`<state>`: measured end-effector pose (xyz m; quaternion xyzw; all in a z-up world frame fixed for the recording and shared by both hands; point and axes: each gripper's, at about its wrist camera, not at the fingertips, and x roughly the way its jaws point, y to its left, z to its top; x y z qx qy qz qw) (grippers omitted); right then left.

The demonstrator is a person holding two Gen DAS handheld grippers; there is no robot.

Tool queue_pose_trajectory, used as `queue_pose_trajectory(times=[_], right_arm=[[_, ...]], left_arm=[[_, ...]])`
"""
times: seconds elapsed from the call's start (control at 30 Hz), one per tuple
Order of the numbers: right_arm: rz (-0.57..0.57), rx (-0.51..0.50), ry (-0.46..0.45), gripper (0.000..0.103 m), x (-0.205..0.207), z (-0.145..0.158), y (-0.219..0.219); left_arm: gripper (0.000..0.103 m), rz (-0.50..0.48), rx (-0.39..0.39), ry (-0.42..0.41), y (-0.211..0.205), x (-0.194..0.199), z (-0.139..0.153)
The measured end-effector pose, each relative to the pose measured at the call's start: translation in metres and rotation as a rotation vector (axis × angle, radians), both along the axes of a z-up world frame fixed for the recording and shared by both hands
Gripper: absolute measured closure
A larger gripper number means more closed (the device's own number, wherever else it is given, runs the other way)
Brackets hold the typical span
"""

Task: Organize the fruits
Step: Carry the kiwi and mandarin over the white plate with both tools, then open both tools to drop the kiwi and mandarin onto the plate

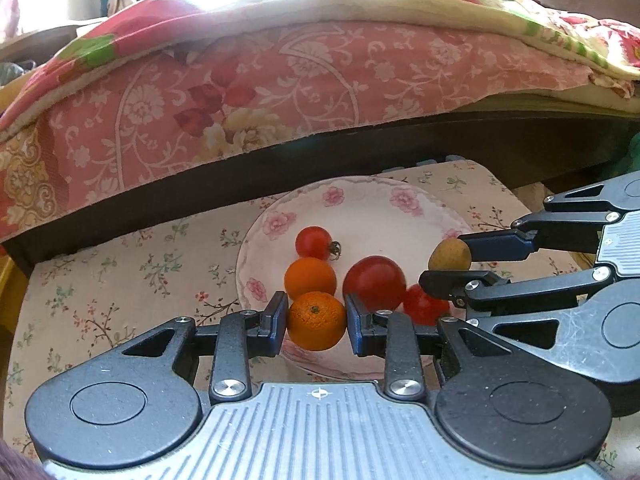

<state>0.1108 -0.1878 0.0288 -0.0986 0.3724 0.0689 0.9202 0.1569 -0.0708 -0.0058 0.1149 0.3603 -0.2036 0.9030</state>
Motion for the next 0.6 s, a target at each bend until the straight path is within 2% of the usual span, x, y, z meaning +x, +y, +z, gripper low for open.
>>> queue_pose_trajectory(times=[0.6], right_arm=[[-0.014,0.016,0.007,0.070,0.021,-0.011,-0.009]], left_arm=[[0.063,-0.010,0.010,0.003,-0.004,0.003,-0.009]])
